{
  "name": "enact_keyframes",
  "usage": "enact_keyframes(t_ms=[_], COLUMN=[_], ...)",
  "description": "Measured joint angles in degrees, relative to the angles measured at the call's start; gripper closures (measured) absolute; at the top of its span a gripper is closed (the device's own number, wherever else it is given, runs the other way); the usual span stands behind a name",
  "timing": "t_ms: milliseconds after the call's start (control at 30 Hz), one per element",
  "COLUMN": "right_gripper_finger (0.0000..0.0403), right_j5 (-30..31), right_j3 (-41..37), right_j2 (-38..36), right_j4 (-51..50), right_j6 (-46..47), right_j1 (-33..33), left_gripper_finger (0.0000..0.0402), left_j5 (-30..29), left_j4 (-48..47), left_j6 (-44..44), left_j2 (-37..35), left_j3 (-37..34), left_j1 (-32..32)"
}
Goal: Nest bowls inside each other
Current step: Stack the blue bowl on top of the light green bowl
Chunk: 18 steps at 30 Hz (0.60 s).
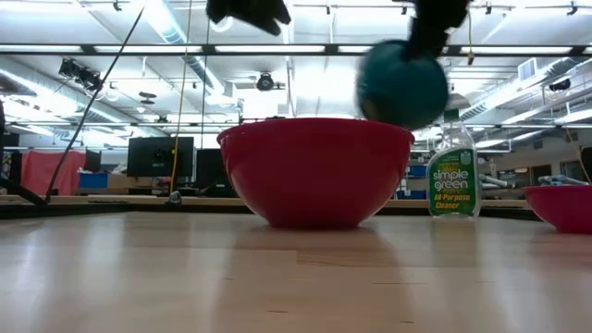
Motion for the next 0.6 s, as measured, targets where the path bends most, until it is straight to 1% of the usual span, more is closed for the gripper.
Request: enact_keyframes(t_ms=[67, 200, 267, 367, 467, 533, 600], right_gripper_finger=[0.0358, 0.0360, 0.0360, 0.0360, 0.0359, 0.0353, 0.0341], right_j5=[-0.27, -0.34, -0.34, -0.32, -0.32, -0.46, -2.53], right_j3=[0.55, 1.37, 1.43, 1.43, 1.43, 1.43, 1.43], right_j2=[2.67, 8.25, 11.14, 15.21, 18.45, 19.95, 21.16], right_j4=[3.36, 8.29, 10.89, 13.35, 14.98, 15.24, 15.13], right_j6=[-2.03, -5.10, -6.61, -10.08, -13.22, -13.93, -14.23], right_j1=[1.49, 3.08, 3.34, 3.67, 3.85, 3.85, 3.85], left_gripper_finger=[0.0246, 0.0265, 0.0272, 0.0277, 0.0278, 0.0278, 0.0278], left_j5=[1.98, 2.29, 1.48, -0.54, -2.05, -2.20, -2.25], left_j4=[5.59, 14.38, 15.26, 15.81, 16.03, 15.21, 15.26], left_j6=[-0.94, -6.28, -9.90, -15.43, -21.12, -24.01, -24.89], left_j2=[-3.42, -11.75, -15.89, -20.84, -23.62, -24.54, -24.45], left_j3=[-5.54, -16.17, -19.90, -23.85, -26.17, -27.06, -27.06], left_j1=[0.69, 0.83, 0.77, 0.82, 1.01, 0.99, 0.99])
